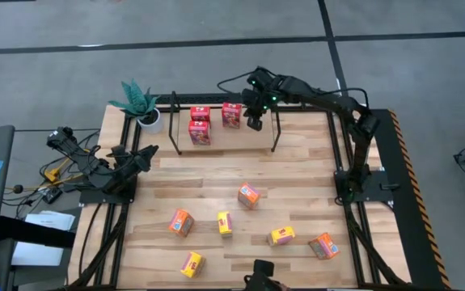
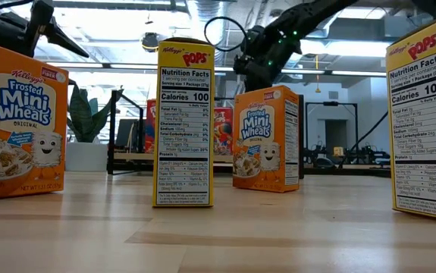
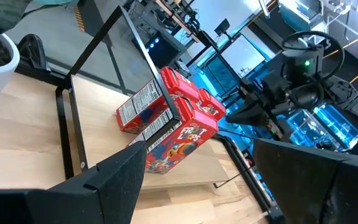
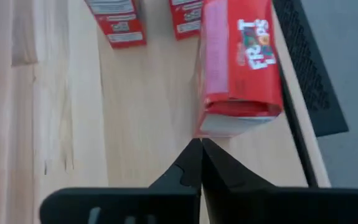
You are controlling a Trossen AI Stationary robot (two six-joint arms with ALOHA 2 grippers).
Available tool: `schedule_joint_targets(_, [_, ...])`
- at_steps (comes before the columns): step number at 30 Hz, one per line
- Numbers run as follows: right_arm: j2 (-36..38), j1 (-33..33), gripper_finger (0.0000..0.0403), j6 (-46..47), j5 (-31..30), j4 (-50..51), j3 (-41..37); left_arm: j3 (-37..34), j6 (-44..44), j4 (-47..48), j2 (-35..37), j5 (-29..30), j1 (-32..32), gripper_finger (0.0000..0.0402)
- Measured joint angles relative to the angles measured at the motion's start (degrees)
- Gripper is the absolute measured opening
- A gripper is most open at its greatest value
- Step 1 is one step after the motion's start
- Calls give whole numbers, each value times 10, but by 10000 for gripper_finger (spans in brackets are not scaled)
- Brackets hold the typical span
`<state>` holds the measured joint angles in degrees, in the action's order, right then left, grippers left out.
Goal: Stack cereal on shelf
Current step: Put the red cereal box on the shelf aligned with the other red cereal boxes
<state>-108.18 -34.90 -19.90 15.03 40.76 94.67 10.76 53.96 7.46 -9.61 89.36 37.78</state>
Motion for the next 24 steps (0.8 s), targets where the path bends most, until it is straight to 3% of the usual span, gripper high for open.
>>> schedule_joint_targets(8, [1, 0, 10, 4, 2, -53, 2, 0, 6, 0, 0, 0, 0, 286])
schedule_joint_targets(14, [1, 3, 30, 6, 2, -70, 2, 0, 6, 0, 0, 0, 0, 286])
schedule_joint_targets(24, [10, -2, 9, 0, 0, 7, 1, 0, 7, 0, 0, 0, 0, 286])
